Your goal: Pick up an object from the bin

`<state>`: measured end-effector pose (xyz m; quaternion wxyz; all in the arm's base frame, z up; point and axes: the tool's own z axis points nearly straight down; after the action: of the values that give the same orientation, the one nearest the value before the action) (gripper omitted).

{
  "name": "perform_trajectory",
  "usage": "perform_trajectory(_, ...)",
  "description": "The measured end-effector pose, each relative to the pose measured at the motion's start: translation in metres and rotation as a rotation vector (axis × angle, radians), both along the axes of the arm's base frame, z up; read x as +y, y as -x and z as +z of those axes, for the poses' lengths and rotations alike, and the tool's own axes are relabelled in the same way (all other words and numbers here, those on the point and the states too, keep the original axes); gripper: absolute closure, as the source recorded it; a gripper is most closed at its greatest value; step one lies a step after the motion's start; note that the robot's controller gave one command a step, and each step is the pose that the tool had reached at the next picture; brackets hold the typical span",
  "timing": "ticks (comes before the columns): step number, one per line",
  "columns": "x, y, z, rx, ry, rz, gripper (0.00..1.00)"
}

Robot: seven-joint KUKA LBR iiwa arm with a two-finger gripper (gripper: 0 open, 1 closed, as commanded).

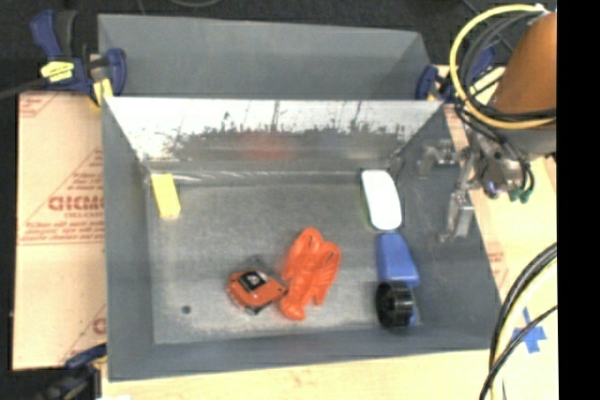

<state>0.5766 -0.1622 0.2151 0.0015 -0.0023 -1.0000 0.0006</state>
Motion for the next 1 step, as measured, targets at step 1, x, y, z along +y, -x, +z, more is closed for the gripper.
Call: perform_trajectory(1,0.0009,-0.0012,0.005,-0.007,0.001,0.004,0.0)
